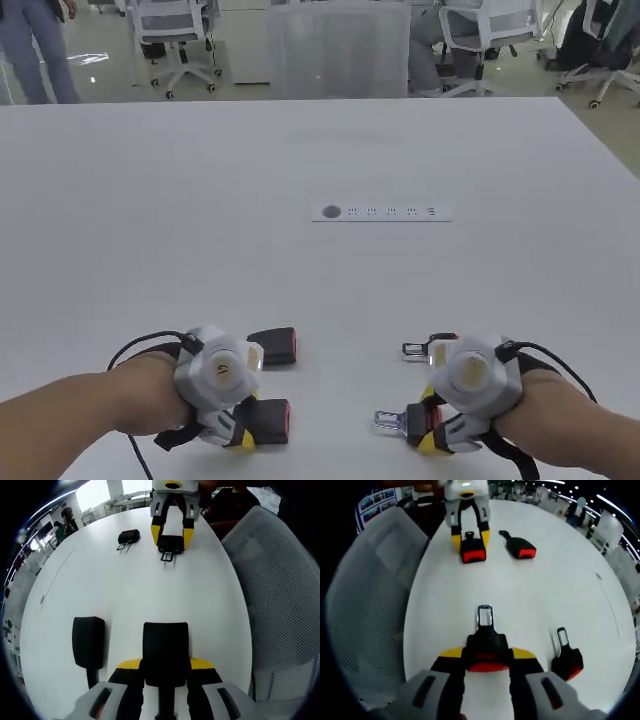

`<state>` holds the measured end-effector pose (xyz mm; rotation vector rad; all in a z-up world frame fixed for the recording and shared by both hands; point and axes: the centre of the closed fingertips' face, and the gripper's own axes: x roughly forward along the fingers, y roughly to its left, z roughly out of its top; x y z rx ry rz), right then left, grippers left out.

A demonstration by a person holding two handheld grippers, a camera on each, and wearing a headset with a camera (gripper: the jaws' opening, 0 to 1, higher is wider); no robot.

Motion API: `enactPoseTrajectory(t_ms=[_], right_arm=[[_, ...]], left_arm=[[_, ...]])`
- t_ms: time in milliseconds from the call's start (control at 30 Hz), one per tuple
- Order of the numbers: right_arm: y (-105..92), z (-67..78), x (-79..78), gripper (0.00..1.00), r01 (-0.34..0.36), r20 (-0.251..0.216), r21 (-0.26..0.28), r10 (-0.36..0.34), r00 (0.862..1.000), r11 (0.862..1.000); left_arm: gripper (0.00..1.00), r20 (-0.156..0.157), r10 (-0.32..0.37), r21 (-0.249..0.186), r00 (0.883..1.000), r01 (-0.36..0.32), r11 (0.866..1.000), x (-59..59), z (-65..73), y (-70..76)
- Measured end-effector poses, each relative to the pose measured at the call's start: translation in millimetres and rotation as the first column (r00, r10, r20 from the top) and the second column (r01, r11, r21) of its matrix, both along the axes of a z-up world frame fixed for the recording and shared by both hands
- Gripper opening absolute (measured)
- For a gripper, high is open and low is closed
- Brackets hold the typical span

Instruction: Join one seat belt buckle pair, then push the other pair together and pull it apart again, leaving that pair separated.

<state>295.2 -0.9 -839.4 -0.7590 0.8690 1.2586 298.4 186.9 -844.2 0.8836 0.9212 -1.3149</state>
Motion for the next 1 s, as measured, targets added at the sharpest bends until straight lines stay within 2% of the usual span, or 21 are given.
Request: enactPoseTrajectory(t_ms=[67, 233, 567, 800, 1000], right_arm=[[12.5, 0.2, -0.7, 0.33, 0.006, 0.002, 0.025, -0.006, 1.0, 1.0], [30.4, -0.1, -1.4, 0.33, -0.003, 0.024, 0.048, 0.002, 1.0, 0.999], [45.4, -0.3, 2.7, 0.33, 0.005, 0.049, 0.07, -0.009, 0.999, 0.998], [56.5, 0.3, 6.0, 0.33, 0.029, 0.039, 0.078, -0.032, 0.999, 0.997], [73.4, 0.4, 1.1, 0.33, -0.002, 0.04, 0.083, -0.002, 0.999, 0.997]], left_arm=[[0.34, 0.004, 0.005, 0.001, 1.0, -0.005, 1.0, -0.5, 0.1, -0.2], [0.34, 0.005, -0.006, 0.011, 1.0, 0.006, 1.0, -0.4, -0.1, -0.1], [0.34, 0.009, -0.022, 0.022, 1.0, 0.022, 1.0, -0.9, -0.4, -0.2], [0.34, 0.006, -0.022, 0.021, 1.0, 0.022, 1.0, -0.6, -0.4, -0.1], [0.34, 0.002, -0.02, 0.025, 1.0, 0.02, 0.999, -0.6, -0.2, -0.4]])
